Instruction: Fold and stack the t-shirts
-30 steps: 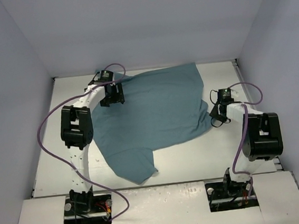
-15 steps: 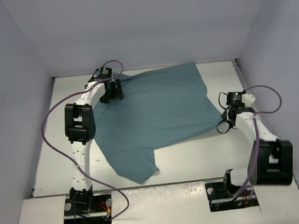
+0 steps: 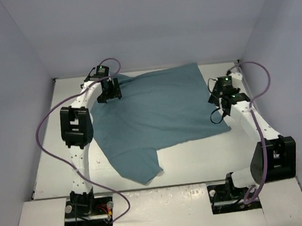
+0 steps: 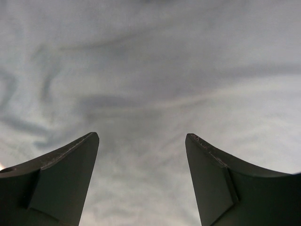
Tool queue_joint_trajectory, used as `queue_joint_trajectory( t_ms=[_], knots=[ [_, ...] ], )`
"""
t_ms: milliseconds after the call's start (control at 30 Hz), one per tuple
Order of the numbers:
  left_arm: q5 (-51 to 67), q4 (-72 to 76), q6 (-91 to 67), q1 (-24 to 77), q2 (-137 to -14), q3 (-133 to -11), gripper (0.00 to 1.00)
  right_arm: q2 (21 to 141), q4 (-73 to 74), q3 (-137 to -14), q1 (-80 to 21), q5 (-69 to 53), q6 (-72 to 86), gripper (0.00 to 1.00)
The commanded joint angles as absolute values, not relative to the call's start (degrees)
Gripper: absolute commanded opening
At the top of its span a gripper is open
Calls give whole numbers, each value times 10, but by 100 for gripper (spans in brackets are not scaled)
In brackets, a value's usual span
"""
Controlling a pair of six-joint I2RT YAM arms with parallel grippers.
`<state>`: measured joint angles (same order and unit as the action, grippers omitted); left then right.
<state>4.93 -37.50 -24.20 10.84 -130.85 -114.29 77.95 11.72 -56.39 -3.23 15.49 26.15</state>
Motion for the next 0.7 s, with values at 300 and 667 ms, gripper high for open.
queue_joint_trajectory(
  t_ms=[300,667],
  knots=[
    [6,-405,-231,122,-1220,-997,72,1058,17,-684,-109,27,158,52],
    [-24,-438,-212,82,-1345,-1142,69,1190,-18,-744,-115,29,168,52]
  ],
)
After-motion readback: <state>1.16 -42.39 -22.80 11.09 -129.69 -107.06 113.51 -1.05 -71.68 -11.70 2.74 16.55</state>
